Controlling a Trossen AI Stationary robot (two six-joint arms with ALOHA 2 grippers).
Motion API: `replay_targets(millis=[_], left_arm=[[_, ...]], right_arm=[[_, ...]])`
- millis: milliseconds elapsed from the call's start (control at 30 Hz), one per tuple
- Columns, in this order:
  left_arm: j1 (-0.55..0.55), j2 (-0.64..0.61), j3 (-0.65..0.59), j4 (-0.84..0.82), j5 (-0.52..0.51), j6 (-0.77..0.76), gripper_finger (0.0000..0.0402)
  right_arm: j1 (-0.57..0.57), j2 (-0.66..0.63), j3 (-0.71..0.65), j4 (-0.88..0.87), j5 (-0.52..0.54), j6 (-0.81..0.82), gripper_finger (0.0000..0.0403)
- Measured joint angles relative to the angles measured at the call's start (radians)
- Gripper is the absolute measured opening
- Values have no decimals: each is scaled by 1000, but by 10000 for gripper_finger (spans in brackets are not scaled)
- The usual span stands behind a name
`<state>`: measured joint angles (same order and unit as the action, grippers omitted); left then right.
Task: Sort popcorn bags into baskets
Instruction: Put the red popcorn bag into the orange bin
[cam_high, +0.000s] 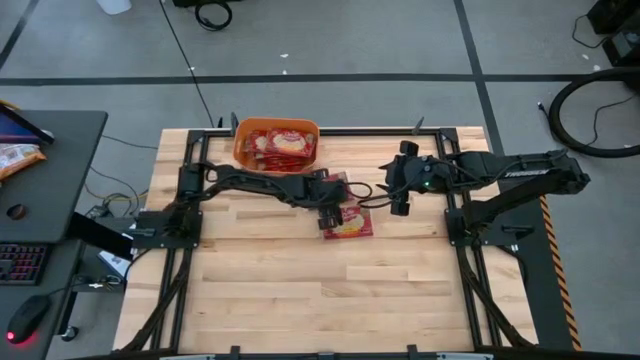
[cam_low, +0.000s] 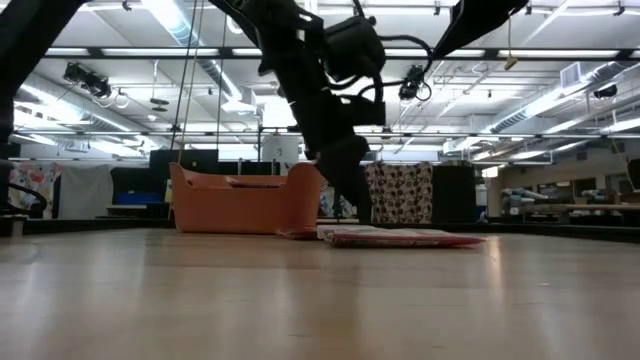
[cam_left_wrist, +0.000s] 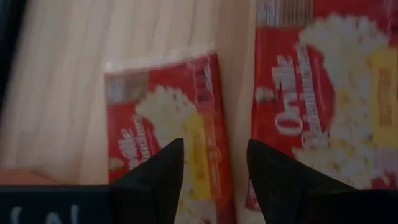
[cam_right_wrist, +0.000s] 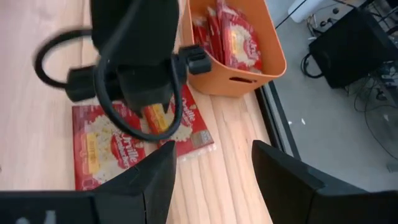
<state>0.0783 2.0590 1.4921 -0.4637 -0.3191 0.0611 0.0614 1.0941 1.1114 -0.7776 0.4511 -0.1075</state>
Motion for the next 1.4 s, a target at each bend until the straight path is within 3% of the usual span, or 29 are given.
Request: replay_targets(millis=[300,733,867,1200,1400], left_arm=[[34,22,-6,39,20,-17,228],[29,100,-5,21,39,80,227],[29,106,-4,13,39,82,190],[29,105,-5,0,42,82,15],[32,76,12,-69,85,82,6]], right_arm=[[15,-3,0,6,0,11,214],[38,-1,0,18,0,31,215],[49,-1,0,22,0,38,215],[63,-1,0,21,2,64,215],[63,-1,0,20,5,63,215]])
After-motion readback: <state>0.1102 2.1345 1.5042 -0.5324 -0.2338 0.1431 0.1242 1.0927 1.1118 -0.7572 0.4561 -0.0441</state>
